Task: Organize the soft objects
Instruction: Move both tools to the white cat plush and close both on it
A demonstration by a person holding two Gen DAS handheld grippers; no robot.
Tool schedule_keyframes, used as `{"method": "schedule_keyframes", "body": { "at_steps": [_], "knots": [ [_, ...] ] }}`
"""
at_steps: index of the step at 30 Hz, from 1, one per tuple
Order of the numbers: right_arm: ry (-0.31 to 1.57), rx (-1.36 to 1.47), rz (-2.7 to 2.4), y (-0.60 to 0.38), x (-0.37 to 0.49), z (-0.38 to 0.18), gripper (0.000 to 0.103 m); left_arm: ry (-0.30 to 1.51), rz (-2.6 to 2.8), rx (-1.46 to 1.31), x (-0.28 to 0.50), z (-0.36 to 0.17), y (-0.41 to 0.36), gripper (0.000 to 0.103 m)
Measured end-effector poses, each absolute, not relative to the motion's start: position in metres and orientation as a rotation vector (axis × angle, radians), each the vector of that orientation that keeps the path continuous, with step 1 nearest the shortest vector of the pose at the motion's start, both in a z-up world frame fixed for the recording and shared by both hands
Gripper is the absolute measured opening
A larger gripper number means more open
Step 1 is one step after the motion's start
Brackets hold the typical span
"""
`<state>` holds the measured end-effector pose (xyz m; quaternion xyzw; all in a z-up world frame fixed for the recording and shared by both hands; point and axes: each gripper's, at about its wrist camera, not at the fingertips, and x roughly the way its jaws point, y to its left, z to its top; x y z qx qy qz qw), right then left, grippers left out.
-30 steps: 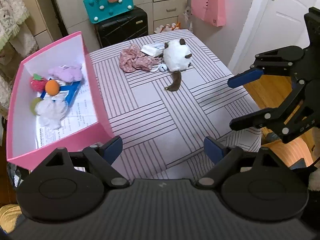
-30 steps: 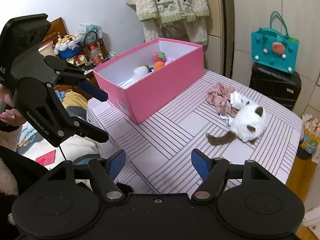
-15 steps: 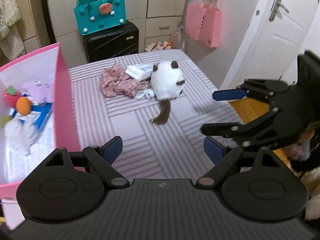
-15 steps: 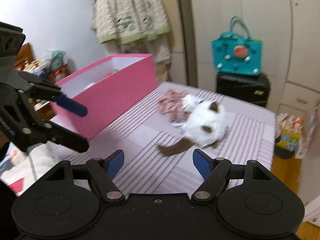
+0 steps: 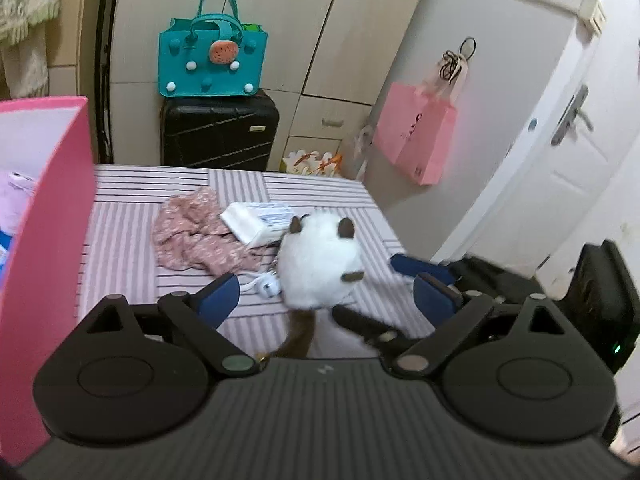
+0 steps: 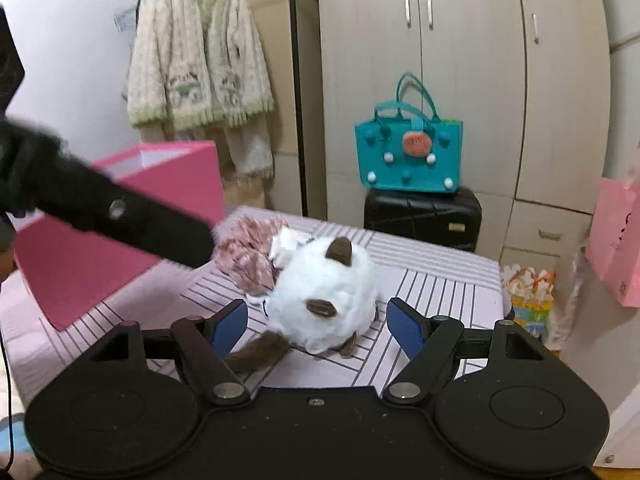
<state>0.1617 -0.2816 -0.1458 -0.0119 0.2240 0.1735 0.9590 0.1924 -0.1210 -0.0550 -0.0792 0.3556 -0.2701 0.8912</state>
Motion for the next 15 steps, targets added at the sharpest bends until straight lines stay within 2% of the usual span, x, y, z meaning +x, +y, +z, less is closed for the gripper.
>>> {"method": "schedule_keyframes", "body": {
  "at_steps": [8,15],
  "knots": [
    [0.525,-0.026,0.336,-0.272,0.187,-0.158,0.081,0.728,-0.573,-0.123,0.214,-0.078,-0.144,0.094],
    [0.541,-0.008,0.333,-0.275,0.196,-0.168,0.081,0.733,-0.614,-0.155,0.226,-0.091,-0.150,0.088]
  ]
}}
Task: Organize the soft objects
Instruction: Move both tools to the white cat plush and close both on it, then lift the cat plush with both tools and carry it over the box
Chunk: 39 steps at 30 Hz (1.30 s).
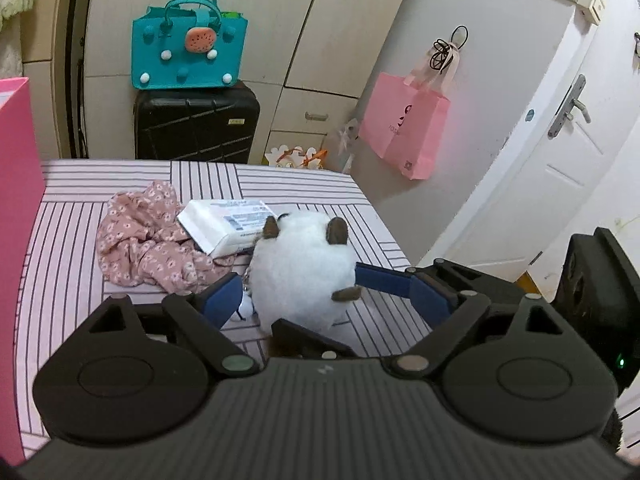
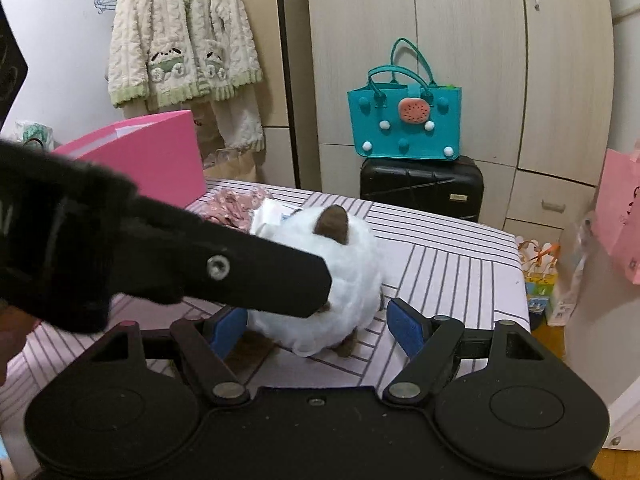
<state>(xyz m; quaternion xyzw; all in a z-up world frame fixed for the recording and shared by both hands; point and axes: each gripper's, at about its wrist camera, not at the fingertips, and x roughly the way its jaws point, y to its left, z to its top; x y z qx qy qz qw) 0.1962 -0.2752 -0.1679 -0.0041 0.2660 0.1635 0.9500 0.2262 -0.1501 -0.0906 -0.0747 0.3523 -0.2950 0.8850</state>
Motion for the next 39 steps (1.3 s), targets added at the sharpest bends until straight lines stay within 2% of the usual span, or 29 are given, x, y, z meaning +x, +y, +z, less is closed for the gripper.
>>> {"method": "schedule_keyframes", "body": {
  "at_steps": [5,10,13,18,39],
  "knots": [
    [0.541,0.009,0.343,-0.278,0.201,-0.171,0.081,0.684,-0.624,-0.164,0.228,-0.093,-0.152,0.078],
    [0.569,0.032,0.387,-0.280,0.204,-0.172,0.079,0.675,-0.618,-0.146,0.234,-0.093,-0.152,0.077],
    [0.567,0.039,0.381,-0.282,0.205,-0.172,0.071,0.713,-0.611,-0.157,0.240,-0.098,-0.154,0.073],
    [0.551,0.048,0.380,-0.282,0.204,-0.173,0.067,0.745,-0.592,-0.129,0.243,-0.103,-0.158,0.058],
    [0.504,-0.020,0.333,-0.268,0.156,-0.156,0.064,0.751,-0.567,-0.058,0.194,-0.085,-0.152,0.052]
  ]
}}
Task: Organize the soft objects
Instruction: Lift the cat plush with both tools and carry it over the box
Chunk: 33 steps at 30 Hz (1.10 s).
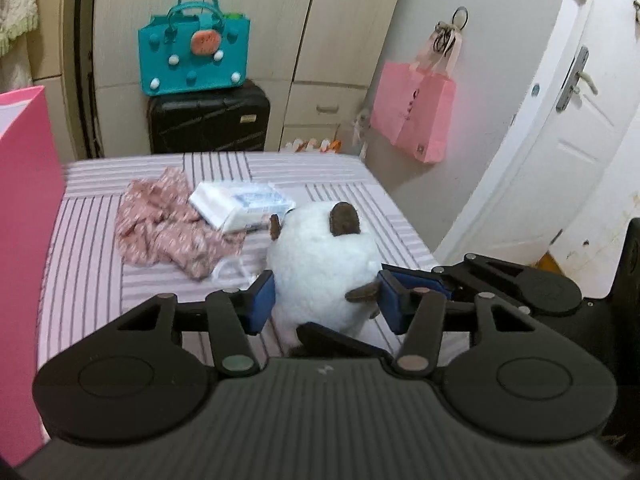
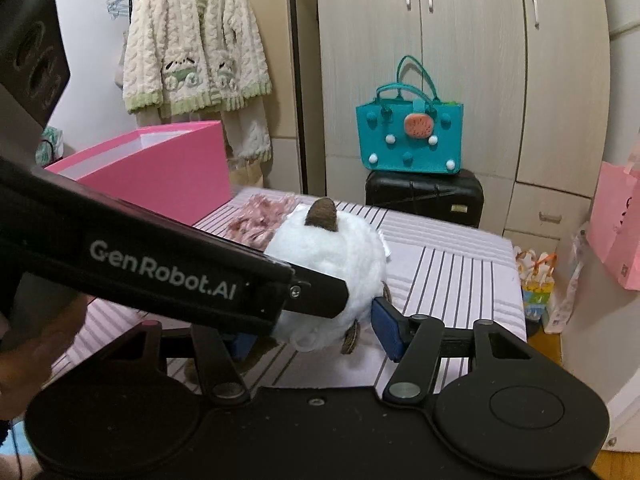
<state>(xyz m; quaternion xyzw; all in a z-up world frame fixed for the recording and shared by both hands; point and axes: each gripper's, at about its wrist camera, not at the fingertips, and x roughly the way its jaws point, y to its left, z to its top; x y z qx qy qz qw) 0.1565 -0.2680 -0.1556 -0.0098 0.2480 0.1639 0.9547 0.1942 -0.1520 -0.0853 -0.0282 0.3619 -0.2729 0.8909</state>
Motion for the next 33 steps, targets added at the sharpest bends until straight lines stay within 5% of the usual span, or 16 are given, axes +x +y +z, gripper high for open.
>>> {"method": "schedule_keyframes", "body": {
  "at_steps": [33],
  "knots": [
    [0.611,-0.095,0.435,-0.212,0.072,-0.114,0.062,0.928,-0.604,0.024,0.114,-0.038,-0.090,0.051]
  ]
}}
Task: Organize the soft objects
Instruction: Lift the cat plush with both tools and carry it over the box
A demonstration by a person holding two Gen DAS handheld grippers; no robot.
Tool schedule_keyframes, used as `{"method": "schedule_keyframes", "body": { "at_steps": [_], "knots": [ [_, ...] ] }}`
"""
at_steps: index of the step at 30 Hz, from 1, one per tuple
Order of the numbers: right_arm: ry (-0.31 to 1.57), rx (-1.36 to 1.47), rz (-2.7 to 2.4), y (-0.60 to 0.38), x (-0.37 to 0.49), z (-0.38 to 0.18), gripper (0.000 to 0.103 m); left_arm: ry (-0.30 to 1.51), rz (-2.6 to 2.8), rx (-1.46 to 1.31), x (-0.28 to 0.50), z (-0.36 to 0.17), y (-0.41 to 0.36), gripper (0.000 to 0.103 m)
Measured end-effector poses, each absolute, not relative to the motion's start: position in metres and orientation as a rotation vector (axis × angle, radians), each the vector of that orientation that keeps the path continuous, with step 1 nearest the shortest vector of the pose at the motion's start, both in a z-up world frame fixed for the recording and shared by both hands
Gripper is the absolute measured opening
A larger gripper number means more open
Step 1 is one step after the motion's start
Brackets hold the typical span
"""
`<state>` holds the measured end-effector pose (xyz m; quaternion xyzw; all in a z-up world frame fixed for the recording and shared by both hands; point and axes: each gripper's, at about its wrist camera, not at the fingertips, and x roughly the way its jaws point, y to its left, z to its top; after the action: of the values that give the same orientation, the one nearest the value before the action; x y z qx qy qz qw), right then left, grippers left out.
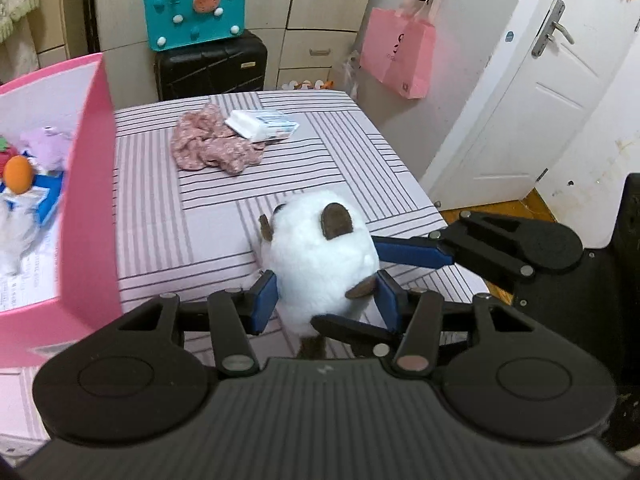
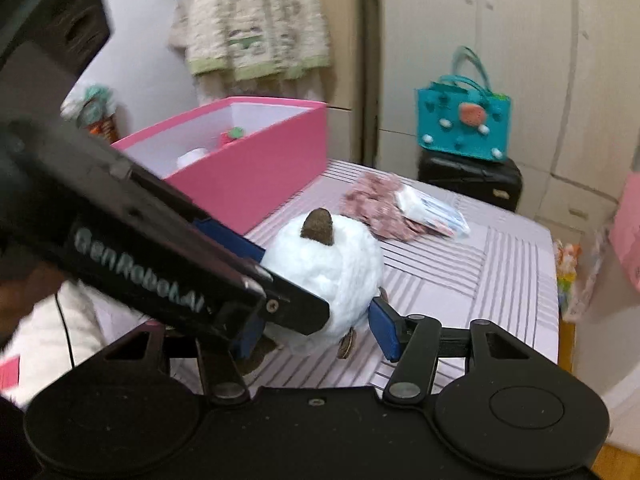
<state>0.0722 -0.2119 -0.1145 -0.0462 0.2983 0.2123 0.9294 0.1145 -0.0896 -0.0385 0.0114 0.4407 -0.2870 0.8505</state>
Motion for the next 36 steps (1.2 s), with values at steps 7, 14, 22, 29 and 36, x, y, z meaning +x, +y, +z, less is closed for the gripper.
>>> {"method": "schedule_keyframes", "body": {
  "at_steps": [7,14,22,29,36],
  "knots": [
    [0.564,-0.164,0.528,-0.187,0.061,-0.082,0.062,0.887,-0.575,0.068,0.090,-0.007,-0.061,0.051],
    [0.507,-0.222,0.614,-0.159,0.056,-0.055,0.062,0.795,-0.540,0.058,0.069,0.022,-0.022,0.051],
    [0.446,-0.271,0.645,-0.130,0.069,-0.028,0.062,0.668,-0.499,0.002,0.074,0.040,0.014,0.051],
    [0.394,-0.277,0.649,-0.106,0.100,-0.005,0.062,0.570,-0.454,-0.054,0.099,0.056,0.044,0.051],
    [0.424,-0.208,0.690,-0.084,0.157,0.002,0.062,0.534,-0.420,-0.122,0.139,0.045,0.071,0.052]
  ]
}}
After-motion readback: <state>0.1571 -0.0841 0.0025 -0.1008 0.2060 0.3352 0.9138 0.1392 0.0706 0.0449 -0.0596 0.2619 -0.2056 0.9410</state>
